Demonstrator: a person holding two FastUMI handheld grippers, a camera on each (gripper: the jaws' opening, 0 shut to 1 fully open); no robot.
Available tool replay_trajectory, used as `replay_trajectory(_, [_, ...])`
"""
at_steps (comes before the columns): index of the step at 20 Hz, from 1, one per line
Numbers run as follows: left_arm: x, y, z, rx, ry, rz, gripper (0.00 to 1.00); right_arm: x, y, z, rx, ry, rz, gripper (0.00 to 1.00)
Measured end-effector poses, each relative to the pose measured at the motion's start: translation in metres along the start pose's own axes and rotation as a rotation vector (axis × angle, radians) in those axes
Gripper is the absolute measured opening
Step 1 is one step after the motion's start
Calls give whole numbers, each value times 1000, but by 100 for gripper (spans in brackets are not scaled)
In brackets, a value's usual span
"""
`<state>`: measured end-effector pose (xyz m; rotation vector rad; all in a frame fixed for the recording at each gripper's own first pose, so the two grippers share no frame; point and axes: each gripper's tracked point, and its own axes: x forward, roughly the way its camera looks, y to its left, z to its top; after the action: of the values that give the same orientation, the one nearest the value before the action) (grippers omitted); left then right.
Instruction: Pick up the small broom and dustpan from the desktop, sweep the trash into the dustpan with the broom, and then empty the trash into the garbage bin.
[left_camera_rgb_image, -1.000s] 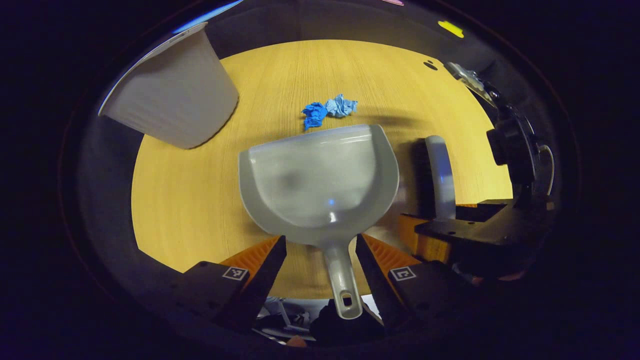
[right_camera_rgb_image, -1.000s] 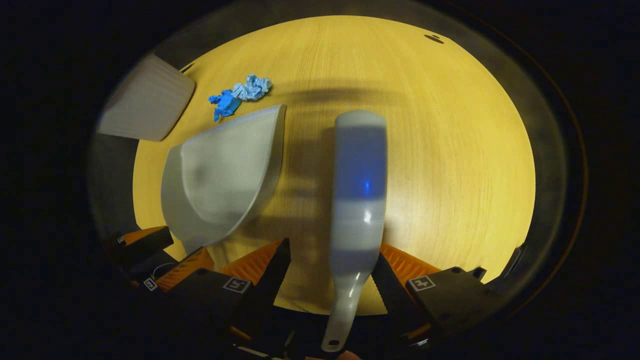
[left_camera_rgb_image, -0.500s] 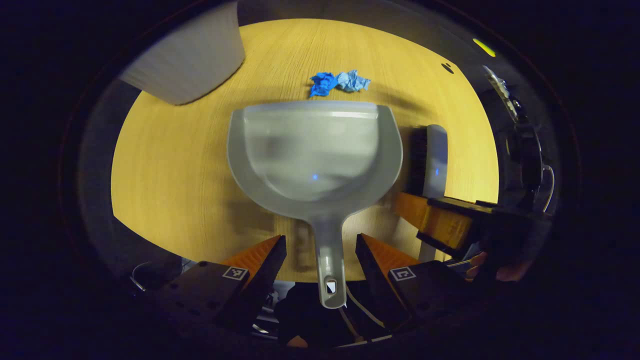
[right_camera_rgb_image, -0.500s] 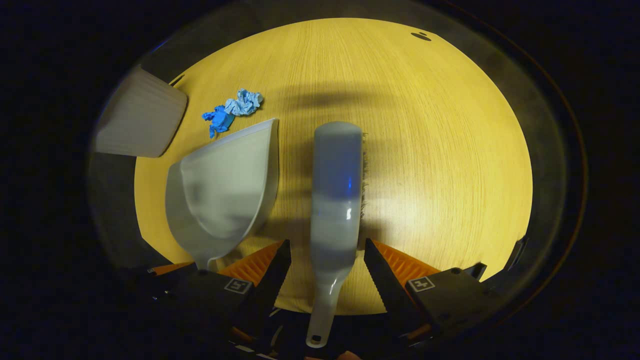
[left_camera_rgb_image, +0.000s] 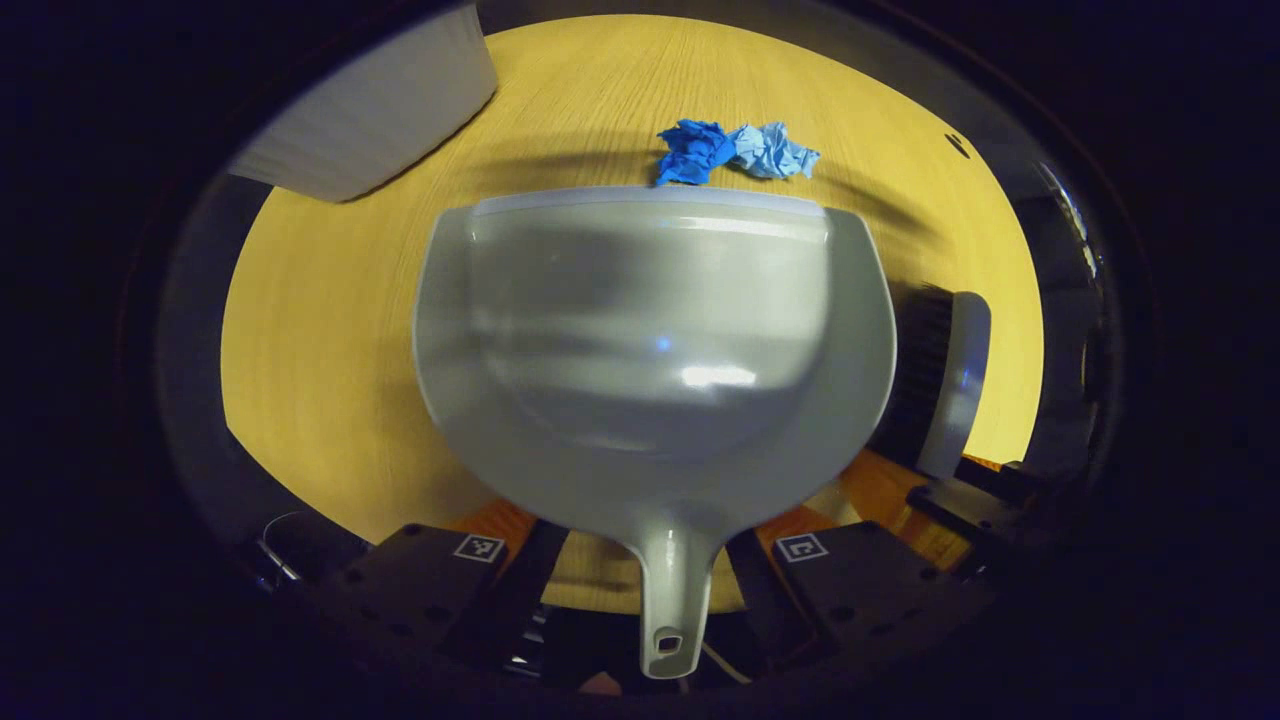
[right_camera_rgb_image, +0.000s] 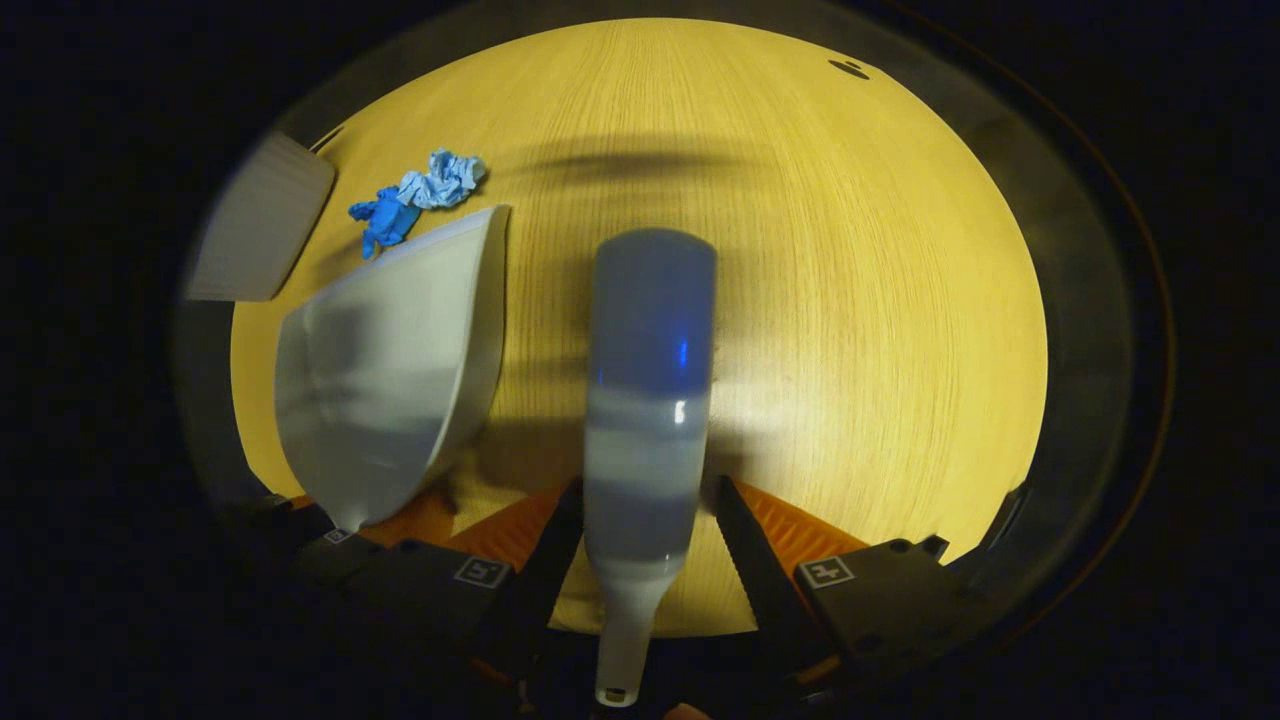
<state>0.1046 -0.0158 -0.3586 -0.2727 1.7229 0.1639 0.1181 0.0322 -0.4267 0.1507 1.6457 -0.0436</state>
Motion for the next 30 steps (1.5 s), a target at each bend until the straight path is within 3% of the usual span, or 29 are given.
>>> replay_trajectory(3, [0,-4,3,3,-14,1,72,3,-2,-1,1,5,-2,87])
replay_trajectory(4, [0,-3,2,-1,-18,-1,67,2,-1,-5,-2,10,-3,72])
replay_trajectory(6, [0,-2,1,-1,-25,-3,63,-1,-2,-8,-23,-15,0,53])
replay_trajectory(7, [-1,-1,-1,7,-29,-3,60,-1,-3,-8,-32,-33,0,52])
replay_trajectory(8, [-3,1,-1,32,-24,3,53,1,-1,-6,-35,-50,1,60])
replay_trajectory(9, [1,2,-1,55,-18,0,53,2,-1,-8,-56,-49,6,60])
replay_trajectory(10, [0,5,-3,82,-24,-6,32,1,-2,-9,-84,-41,9,52])
replay_trajectory(11, [0,6,-4,103,-18,-10,32,1,-3,-9,-99,-36,10,60])
replay_trajectory(12, [0,8,-4,134,-23,-15,30,1,-4,-9,-118,-31,12,53])
replay_trajectory(13, [-1,11,-5,164,-20,-15,30,1,-3,-9,-144,-22,20,53])
replay_trajectory(14, [-5,17,-10,191,-18,-15,29,0,-2,-10,-177,-16,36,39])
replay_trajectory(16, [-5,28,-15,246,-11,-16,28,-1,-3,-10,-223,-1,65,40])
replay_trajectory(17, [-6,36,-16,271,-12,-11,28,-3,-4,-6,-242,-10,72,31])
replay_trajectory(18, [-6,44,-18,291,-21,-12,28,-5,-8,1,-266,-21,64,41])
replay_trajectory(19, [-5,50,-20,298,-22,-14,27,-9,-10,10,-285,-38,60,31])
replay_trajectory(22, [-7,69,-26,339,-28,-7,26,-28,-7,57,-326,-104,56,32])
replay_trajectory(23, [-6,76,-26,358,-21,13,26,-34,-6,78,-355,-129,46,40])
replay_trajectory(24, [-3,84,-26,378,-19,35,26,-39,-3,105,-375,-175,32,22])
replay_trajectory(26, [-2,86,-23,402,-27,33,27,-42,3,154,-436,-234,-13,41])
replay_trajectory(30, [-3,90,-17,465,-15,58,26,-33,20,229,-646,-294,-154,41])
